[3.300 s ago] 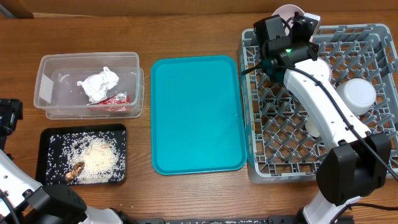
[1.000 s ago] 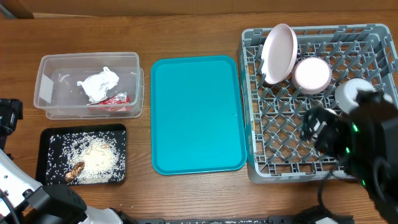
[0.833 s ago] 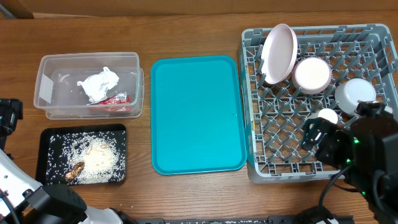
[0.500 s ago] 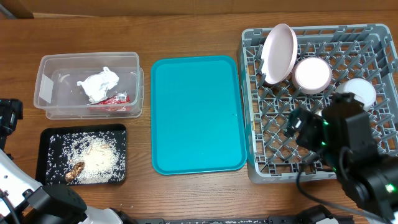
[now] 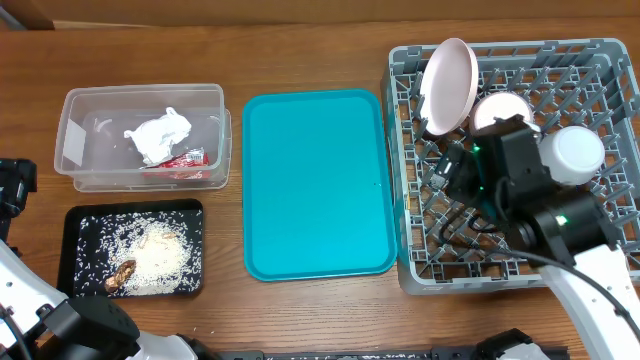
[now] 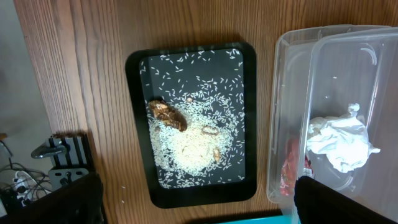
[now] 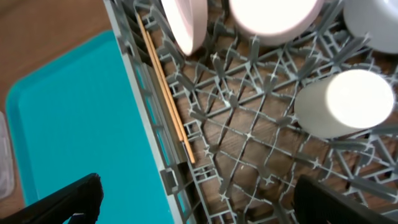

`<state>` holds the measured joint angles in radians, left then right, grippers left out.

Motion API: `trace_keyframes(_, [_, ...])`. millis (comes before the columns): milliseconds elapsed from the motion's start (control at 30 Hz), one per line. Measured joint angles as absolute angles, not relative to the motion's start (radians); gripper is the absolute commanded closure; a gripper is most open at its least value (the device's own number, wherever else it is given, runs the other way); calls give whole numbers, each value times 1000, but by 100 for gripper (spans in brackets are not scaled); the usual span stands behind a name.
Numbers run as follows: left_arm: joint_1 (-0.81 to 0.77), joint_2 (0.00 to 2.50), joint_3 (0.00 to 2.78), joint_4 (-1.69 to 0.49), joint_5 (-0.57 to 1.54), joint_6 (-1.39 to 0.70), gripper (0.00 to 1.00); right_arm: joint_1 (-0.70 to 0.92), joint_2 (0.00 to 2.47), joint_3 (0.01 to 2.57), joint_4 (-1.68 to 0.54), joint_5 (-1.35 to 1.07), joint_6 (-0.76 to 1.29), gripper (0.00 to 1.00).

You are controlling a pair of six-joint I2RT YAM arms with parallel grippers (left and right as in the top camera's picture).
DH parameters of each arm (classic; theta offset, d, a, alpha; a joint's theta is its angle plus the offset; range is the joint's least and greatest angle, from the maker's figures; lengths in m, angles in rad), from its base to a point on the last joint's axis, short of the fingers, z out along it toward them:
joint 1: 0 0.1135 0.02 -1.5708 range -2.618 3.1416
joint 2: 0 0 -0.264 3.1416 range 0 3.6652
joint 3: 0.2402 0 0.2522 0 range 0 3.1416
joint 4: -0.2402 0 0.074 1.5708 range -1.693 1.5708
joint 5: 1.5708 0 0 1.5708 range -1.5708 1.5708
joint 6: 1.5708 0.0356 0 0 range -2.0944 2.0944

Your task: Sort waste into correct bins and load items into the dishwasher

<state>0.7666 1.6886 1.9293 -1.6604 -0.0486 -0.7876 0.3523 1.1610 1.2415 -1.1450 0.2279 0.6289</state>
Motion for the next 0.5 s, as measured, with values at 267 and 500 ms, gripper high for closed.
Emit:
trace_keyframes(267, [767,1689,1929,-1660,-49,-787,0,352,1124,1242,-1166,181,628,0])
trace_keyframes(500, [767,1689,1929,-1660,-49,-788,0,352,930,1242,-1267,172,628,0])
